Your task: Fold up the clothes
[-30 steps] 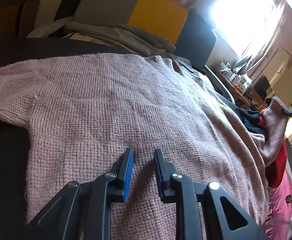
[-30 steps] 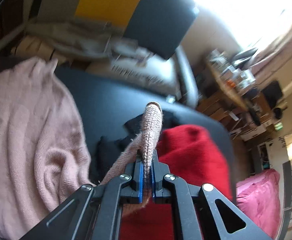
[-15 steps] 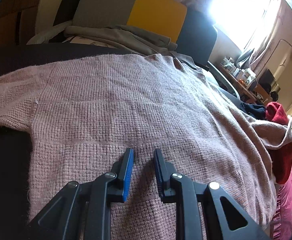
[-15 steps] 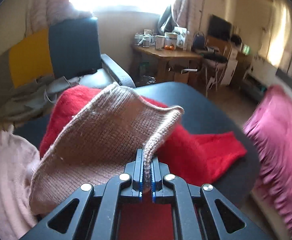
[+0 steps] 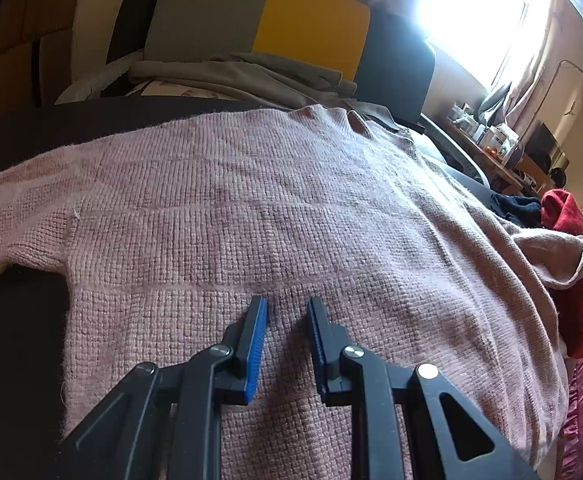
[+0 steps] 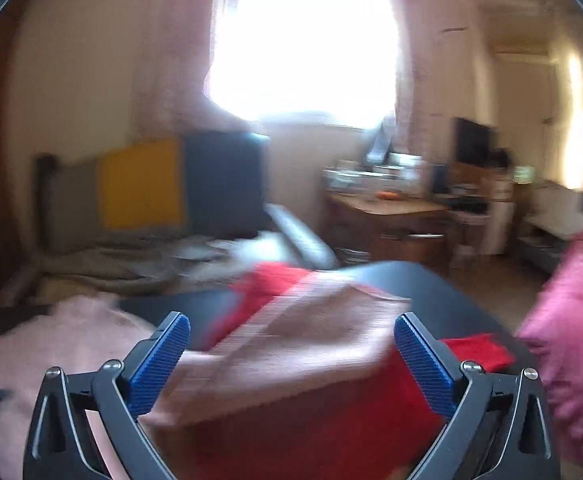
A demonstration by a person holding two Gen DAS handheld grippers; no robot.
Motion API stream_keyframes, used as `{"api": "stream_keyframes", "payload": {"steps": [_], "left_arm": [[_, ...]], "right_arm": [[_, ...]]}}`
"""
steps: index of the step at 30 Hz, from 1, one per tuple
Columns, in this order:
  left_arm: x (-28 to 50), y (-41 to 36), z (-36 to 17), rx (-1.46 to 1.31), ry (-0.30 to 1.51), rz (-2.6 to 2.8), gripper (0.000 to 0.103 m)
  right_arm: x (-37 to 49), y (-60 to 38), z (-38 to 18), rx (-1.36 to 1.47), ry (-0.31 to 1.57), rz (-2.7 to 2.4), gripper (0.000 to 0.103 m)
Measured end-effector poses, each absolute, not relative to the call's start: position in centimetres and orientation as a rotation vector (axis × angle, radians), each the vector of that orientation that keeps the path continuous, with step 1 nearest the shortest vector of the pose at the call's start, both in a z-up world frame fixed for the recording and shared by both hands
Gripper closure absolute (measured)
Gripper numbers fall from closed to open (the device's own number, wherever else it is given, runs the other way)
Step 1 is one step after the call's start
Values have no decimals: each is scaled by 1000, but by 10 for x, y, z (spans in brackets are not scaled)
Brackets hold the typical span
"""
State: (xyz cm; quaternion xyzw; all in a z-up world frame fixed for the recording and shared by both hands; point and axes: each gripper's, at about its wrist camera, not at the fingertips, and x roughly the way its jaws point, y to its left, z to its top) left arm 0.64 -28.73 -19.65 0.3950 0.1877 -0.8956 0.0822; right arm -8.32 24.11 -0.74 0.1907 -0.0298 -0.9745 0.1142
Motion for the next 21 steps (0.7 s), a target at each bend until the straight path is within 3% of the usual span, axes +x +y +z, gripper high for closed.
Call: {"api": "stream_keyframes", "payload": {"steps": [5, 11, 17, 21], "left_arm": [[7, -288, -196, 1175, 571, -2679, 83], [10, -295, -197, 1166, 640, -2693, 83], [12, -299, -199, 1164, 686, -2697, 83], [12, -296, -194, 1181, 660, -2671, 83]], "right_arm": [[-74, 178, -41, 603, -301, -2478, 0], [-94, 83, -107, 874, -172, -2289, 0], [-147, 89, -195, 1265, -315, -2163, 0], [-146, 101, -208, 1181, -326, -2174, 0]]}}
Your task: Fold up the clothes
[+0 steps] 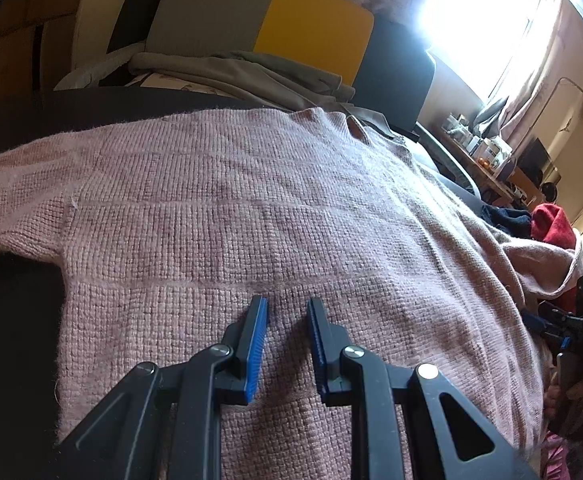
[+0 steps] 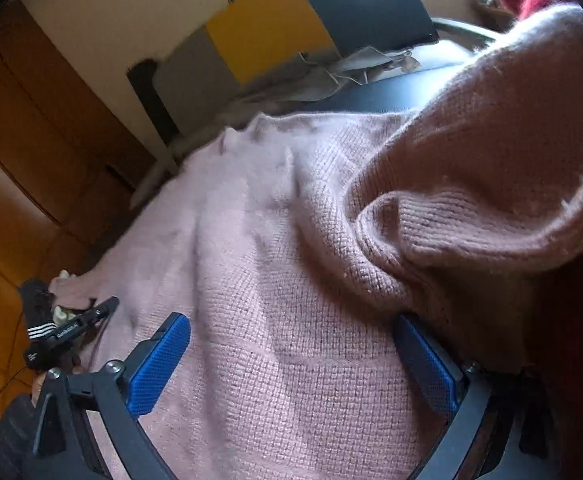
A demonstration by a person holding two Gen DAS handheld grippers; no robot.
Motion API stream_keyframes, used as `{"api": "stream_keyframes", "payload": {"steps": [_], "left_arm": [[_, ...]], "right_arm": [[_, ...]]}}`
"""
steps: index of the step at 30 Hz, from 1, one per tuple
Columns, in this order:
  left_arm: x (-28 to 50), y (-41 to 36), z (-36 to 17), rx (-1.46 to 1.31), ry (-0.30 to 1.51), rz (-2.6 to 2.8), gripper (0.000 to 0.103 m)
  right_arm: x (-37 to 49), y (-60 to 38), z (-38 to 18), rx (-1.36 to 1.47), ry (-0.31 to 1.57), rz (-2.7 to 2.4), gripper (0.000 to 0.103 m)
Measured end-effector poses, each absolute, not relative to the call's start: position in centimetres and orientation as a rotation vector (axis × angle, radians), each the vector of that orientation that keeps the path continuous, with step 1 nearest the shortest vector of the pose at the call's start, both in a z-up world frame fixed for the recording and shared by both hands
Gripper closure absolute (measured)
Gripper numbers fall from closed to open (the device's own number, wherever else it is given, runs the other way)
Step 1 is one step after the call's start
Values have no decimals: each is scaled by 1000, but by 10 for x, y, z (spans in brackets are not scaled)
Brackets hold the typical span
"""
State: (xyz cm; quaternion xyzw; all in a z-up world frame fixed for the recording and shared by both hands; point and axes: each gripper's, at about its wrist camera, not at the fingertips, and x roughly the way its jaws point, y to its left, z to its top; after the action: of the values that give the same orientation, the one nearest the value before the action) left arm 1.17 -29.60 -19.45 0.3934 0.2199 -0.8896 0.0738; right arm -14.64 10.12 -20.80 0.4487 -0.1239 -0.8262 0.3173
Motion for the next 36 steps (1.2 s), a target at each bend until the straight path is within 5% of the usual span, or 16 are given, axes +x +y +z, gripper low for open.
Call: {"api": "stream_keyframes", "payload": {"steps": [6, 17, 22, 28, 36], "left_arm": [[59, -293, -155, 1011, 685, -2707, 83], [120, -284, -191, 1096, 600, -2588, 83], [147, -279, -191, 1065, 475, -2587, 84], [129, -268, -152, 1065, 433, -2632, 84], [13, -276, -127, 1034, 234, -2728, 83]], "right_arm": [[-130, 92, -187, 1217, -271, -2166, 0], [-62, 93, -197, 1239, -249, -2083, 0], [-44, 82, -201, 1203, -73, -2057, 0], [-58, 79, -192, 1263, -70, -2026, 1], [-141, 37, -122, 1025, -112, -2137, 2]]}}
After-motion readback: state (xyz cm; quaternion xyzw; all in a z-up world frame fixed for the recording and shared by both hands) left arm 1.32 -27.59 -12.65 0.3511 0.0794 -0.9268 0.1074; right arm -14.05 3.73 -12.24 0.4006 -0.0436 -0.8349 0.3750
